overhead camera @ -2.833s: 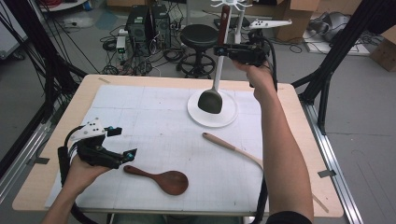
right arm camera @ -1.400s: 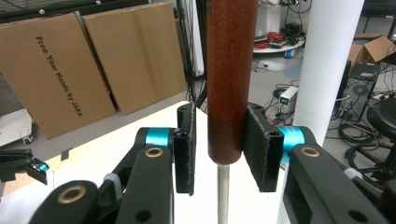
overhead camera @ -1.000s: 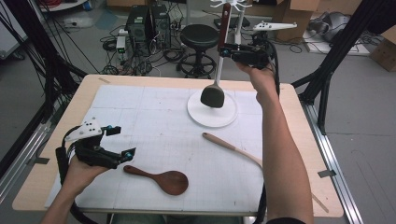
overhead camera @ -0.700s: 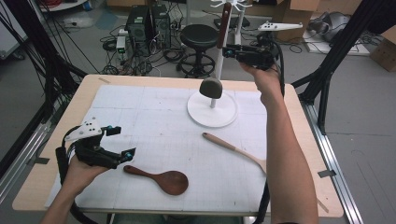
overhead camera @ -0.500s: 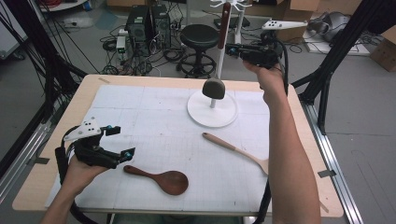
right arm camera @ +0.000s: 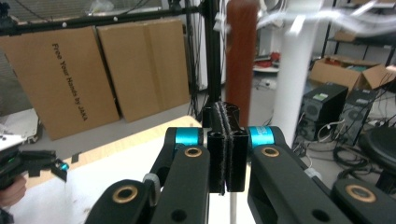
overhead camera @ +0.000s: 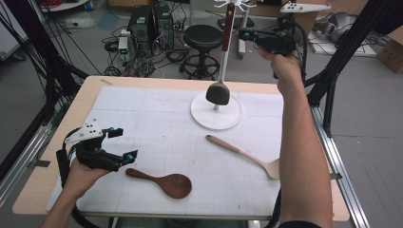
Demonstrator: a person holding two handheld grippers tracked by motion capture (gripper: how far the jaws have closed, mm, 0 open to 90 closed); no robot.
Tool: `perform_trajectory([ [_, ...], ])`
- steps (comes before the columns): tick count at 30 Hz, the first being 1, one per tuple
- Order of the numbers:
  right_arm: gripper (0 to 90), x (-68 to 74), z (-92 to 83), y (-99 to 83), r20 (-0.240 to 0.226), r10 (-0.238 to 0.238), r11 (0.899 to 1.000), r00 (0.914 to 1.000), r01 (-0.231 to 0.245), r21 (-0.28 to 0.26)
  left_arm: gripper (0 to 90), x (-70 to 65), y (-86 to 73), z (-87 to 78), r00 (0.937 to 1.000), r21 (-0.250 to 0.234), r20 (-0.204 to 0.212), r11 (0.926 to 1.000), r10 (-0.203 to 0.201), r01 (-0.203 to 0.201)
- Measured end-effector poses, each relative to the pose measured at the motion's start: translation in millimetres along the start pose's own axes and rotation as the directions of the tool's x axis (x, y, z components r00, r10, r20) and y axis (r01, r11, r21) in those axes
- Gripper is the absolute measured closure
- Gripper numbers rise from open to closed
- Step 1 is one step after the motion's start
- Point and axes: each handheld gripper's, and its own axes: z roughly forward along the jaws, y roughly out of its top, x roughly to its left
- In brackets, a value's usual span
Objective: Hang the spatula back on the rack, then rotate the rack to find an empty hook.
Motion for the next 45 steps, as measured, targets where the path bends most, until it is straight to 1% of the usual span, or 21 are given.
perform_trajectory([
  [5,90.0,-6.1,-2.5,8.0,0.005,-0.003,1.0,1.0,0.003,0.008,1.7,1.6,0.3,-1.1,1.0,-0.008,0.001,1.0,-0.005,0.005],
  [7,90.0,-8.4,-4.5,9.7,0.002,0.009,1.0,1.0,-0.009,-0.007,1.7,1.9,0.3,-1.5,1.0,-0.012,0.002,0.9999,-0.007,0.007],
  [13,90.0,-17.7,-12.7,10.5,0.028,0.021,1.0,0.9994,-0.021,-0.022,1.7,2.5,0.4,-0.5,1.0,-0.007,0.003,1.0,-0.002,0.002],
  [15,90.0,-20.4,-13.9,10.6,0.032,0.029,0.999,0.9991,-0.028,-0.032,1.7,2.4,0.3,-0.2,1.0,-0.008,0.001,1.0,-0.004,0.004],
  [17,90.0,-23.3,-13.7,12.4,0.041,0.029,0.999,0.9988,-0.028,-0.03,1.7,2.8,0.3,-0.3,1.0,-0.006,-0.002,1.0,-0.004,0.004],
  [18,90.0,-24.2,-13.7,14.2,0.038,0.033,0.999,0.9988,-0.031,-0.033,1.7,2.9,0.3,-0.6,1.0,-0.004,-0.001,1.0,-0.005,0.005],
  [21,90.0,-26.3,-13.4,22.7,0.048,0.021,0.999,0.9986,-0.019,-0.047,1.7,3.2,0.4,-1.0,1.0,-0.007,-0.003,1.0,-0.005,0.005],
  [24,90.0,-27.7,-11.3,27.1,0.048,0.015,0.999,0.9987,-0.013,-0.045,1.7,2.6,0.5,-0.6,1.0,-0.008,-0.001,0.9999,-0.008,0.008],
  [25,90.0,-28.1,-9.4,27.8,0.048,0.013,0.999,0.9988,-0.011,-0.035,1.7,2.7,0.4,-0.2,1.0,-0.007,0.001,1.0,-0.006,0.006],
  [31,90.0,-22.9,0.2,28.7,0.025,-0.006,1.0,0.9997,0.007,-0.026,1.7,2.1,0.5,-0.6,1.0,-0.004,0.002,1.0,-0.004,0.004],
  [35,90.0,-16.9,5.0,30.4,0.021,-0.018,1.0,0.9996,0.019,-0.022,1.7,1.7,0.5,0.0,1.0,-0.001,0.005,1.0,-0.001,0.001],
  [43,90.0,-4.0,17.7,36.6,0.027,-0.045,0.999,0.9986,0.045,0.003,1.7,0.6,0.7,-0.5,1.0,-0.002,0.008,1.0,0.002,-0.002],
  [45,90.0,-2.3,20.1,37.0,0.028,-0.041,0.999,0.9987,0.041,0.003,1.7,0.4,0.8,-0.8,1.0,-0.004,0.008,1.0,0.003,-0.003],
])
